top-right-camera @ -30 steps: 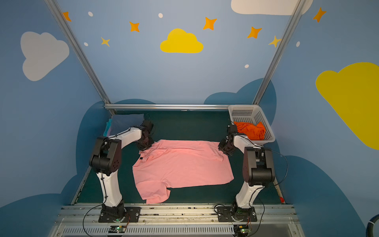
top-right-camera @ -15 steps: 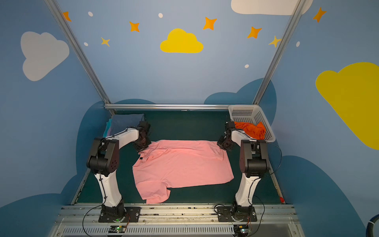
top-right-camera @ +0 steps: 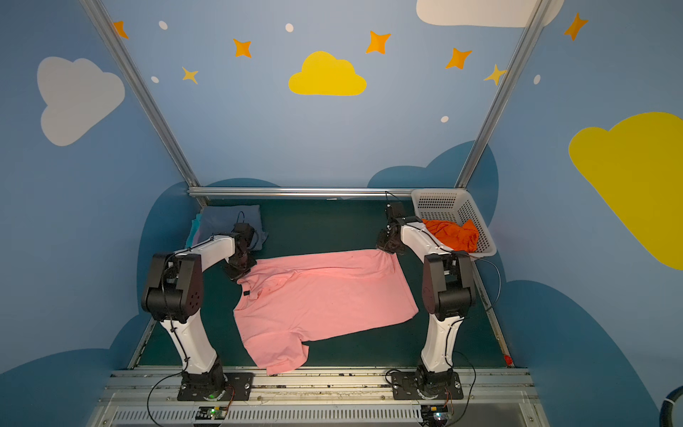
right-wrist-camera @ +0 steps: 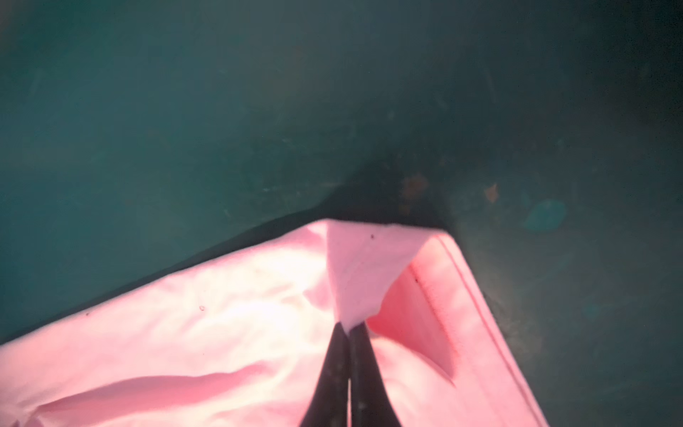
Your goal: Fold and stack the t-shirts
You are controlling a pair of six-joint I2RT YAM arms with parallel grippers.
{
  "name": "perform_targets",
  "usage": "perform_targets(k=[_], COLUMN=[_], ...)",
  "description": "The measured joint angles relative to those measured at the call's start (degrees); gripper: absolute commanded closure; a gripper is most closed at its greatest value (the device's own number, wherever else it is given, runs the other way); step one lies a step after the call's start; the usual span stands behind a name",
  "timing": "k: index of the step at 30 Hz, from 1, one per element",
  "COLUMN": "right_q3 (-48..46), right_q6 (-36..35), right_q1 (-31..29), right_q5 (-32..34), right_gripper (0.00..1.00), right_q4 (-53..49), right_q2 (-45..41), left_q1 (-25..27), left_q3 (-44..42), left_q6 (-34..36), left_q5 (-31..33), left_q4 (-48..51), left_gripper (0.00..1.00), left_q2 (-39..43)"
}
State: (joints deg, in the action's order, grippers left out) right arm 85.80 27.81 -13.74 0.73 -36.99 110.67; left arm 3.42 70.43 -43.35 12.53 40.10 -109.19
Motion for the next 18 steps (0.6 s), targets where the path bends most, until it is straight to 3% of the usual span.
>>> perform_targets(k=[11,12,14,18], right_q3=[9.0,9.9,11.2,15.3], right_q6=[-3.5,-3.8,-4.3,-5.4], right_q1=[-0.1,-0.1,-0.1,0.0], right_q5=[4.0,4.4,5.0,6.4], right_gripper=[1.00,0.86,0.71,0.65], right_q4=[-2.5,-2.8,-3.4,-5.0], right_q2=[5.3,6.3,8.0,11.7], left_q1=[-0.4,-0.4,-0.4,-0.4], left_q3=[-0.5,-0.5,-0.5,-0.4], left_q6=[0.0,0.0,0.0,0.0], left_q5=[0.4,0.4,0.4,0.4], left_q4=[0.0,0.0,0.0,0.0], left_gripper=[0.96,0.96,0.95,0.92], left_q2=[0.2,0.2,0.2,0.2])
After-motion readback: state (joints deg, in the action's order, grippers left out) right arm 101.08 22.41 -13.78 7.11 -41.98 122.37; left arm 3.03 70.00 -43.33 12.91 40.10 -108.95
